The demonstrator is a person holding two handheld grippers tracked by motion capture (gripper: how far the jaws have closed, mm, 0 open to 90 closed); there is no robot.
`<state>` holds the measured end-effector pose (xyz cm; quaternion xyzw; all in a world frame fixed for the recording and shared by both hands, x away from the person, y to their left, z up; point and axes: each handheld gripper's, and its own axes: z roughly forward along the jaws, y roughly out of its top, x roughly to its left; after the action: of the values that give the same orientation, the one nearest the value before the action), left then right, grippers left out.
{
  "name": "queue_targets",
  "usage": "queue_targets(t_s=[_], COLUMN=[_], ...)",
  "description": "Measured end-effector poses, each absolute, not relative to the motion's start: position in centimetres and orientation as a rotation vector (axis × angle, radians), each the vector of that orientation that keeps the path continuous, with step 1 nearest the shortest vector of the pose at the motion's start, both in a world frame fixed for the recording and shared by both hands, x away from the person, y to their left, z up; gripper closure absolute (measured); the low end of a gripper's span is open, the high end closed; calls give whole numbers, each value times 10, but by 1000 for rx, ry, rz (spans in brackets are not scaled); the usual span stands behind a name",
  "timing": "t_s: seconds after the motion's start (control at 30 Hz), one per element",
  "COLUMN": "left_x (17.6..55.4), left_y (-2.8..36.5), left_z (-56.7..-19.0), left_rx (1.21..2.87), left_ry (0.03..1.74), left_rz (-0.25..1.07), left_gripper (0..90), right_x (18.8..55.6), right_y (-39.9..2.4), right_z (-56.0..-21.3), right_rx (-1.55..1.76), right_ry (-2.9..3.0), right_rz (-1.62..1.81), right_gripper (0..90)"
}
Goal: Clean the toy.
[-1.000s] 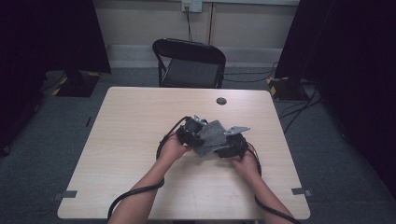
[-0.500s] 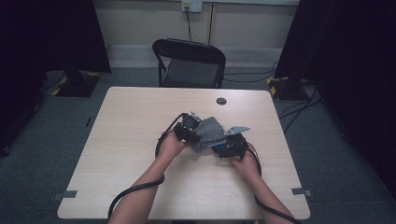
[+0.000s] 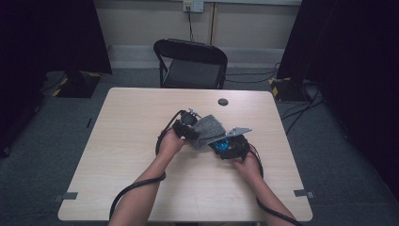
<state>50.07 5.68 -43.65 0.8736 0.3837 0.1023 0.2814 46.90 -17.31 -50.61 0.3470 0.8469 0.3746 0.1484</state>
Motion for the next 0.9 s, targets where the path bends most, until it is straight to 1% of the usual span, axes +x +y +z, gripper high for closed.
queue_targets(t_s=[0.33,0.6,0.77,0.9], left_x=[512,517,519,520], left_y=[65,75,84,98], left_z=[-436,-438,-436,-430], left_rx=[2310,2294,2274,2227], left_ry=[1092,1147,1181,1220], left_rz=[318,325,334,341], left_gripper=[755,755,756,756], right_x=[469,469,469,469], right_y=[-173,-174,-174,-174], right_z=[-506,-506,-506,-506], right_rx=[999,1001,1001,1001], right_ry=[2435,2438,2438,2438], right_rz=[1078,1080,1080,1081], right_gripper=[222,222,223,225])
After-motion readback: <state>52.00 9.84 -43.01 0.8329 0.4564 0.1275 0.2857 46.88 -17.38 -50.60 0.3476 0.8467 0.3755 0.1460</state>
